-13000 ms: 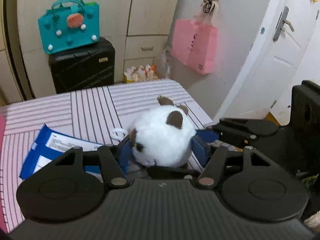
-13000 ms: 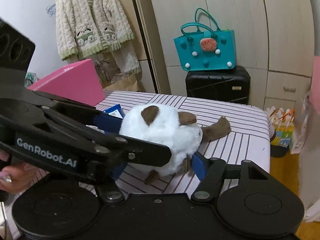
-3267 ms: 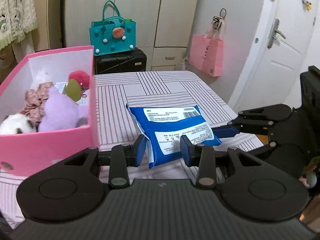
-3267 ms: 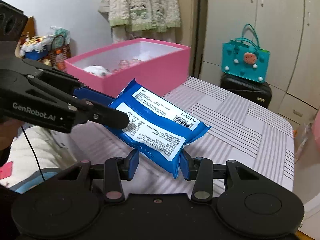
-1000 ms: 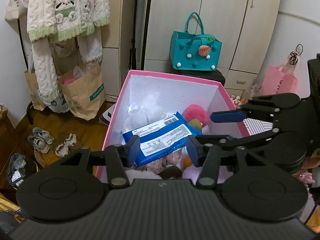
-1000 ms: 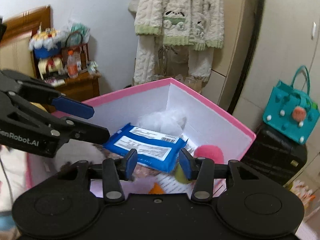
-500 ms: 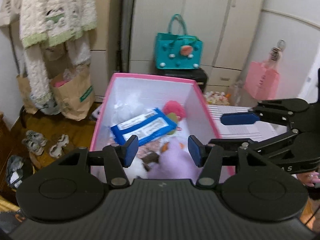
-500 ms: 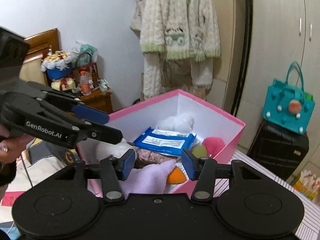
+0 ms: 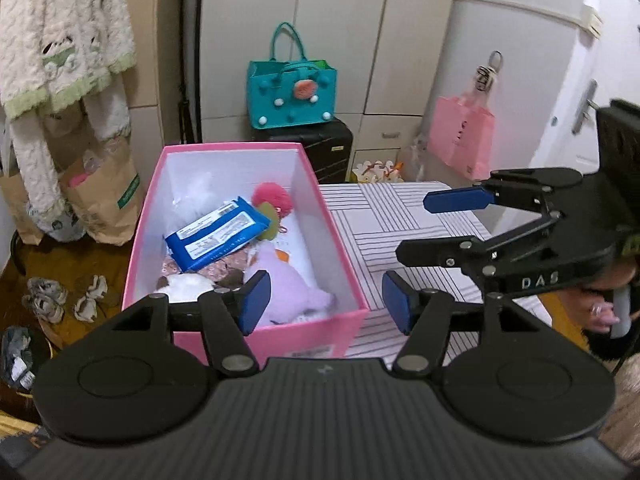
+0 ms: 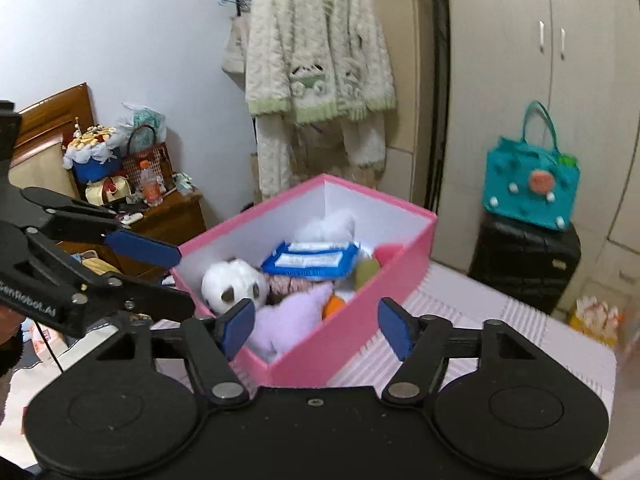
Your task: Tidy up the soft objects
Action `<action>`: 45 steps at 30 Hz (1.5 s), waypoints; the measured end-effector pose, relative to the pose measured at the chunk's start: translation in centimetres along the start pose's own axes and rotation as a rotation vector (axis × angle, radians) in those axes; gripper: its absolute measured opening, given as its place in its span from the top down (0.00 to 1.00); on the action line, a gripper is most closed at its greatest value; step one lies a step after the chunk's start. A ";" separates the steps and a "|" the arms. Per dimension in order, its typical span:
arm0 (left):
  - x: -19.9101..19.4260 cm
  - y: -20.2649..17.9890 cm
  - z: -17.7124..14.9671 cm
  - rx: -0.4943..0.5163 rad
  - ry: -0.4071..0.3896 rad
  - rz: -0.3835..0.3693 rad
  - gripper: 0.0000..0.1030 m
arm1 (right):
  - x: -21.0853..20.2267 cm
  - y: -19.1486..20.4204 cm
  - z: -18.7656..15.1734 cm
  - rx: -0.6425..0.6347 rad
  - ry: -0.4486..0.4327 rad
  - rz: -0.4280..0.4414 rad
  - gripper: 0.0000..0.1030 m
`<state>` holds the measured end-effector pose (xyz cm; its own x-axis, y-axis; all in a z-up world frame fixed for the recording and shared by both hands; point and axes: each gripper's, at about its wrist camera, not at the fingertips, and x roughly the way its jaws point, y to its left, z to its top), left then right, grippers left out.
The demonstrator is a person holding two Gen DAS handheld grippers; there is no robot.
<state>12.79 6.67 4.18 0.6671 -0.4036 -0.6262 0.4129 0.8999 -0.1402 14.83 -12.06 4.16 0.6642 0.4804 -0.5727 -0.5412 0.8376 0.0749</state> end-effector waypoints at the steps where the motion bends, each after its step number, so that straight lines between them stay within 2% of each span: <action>1: -0.2 -0.4 -0.2 0.011 -0.004 0.001 0.31 | -0.4 -0.1 -0.2 0.015 0.007 -0.010 0.17; 6: -1.3 -1.8 -0.8 0.045 -0.025 0.027 0.16 | -2.5 0.2 -1.0 0.068 0.031 -0.116 0.01; 8: -1.5 -2.2 -0.9 0.057 -0.030 0.044 0.10 | -3.2 0.3 -1.4 0.098 0.063 -0.180 0.00; 10: -1.6 -2.4 -1.0 0.056 -0.029 0.055 0.04 | -3.9 0.4 -2.0 0.107 0.065 -0.204 0.00; 14: -1.6 -2.9 -1.3 0.036 -0.022 0.083 0.02 | -5.6 0.8 -3.1 0.122 0.041 -0.239 0.00; 19: -1.9 -3.6 -1.6 -0.018 0.008 0.140 0.00 | -7.3 1.3 -4.5 0.140 -0.007 -0.323 0.00; 25: -2.5 -4.7 -1.8 -0.036 0.002 0.193 0.00 | -8.8 1.7 -5.5 0.174 -0.014 -0.321 0.00; 27: -2.4 -4.9 -1.7 -0.038 0.032 0.185 0.00 | -9.2 1.9 -5.8 0.177 -0.020 -0.321 0.00; 30: -2.4 -5.2 -2.3 -0.035 0.074 0.130 0.00 | -9.6 2.1 -6.3 0.182 -0.029 -0.323 0.00; 36: -3.4 -5.9 -3.8 -0.086 0.005 0.207 0.00 | -10.0 2.7 -7.1 0.178 -0.044 -0.337 0.00; 41: -3.8 -6.4 -4.6 -0.081 -0.039 0.278 0.00 | -10.4 3.4 -8.5 0.172 -0.062 -0.346 0.00; 45: -3.4 -7.0 -5.0 -0.061 -0.039 0.270 0.00 | -10.4 3.7 -9.0 0.170 -0.069 -0.356 0.00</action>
<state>4.52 2.60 3.44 0.7715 -0.1528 -0.6176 0.1797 0.9835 -0.0188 1.26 -16.27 3.10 0.8313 0.1635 -0.5313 -0.1816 0.9832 0.0184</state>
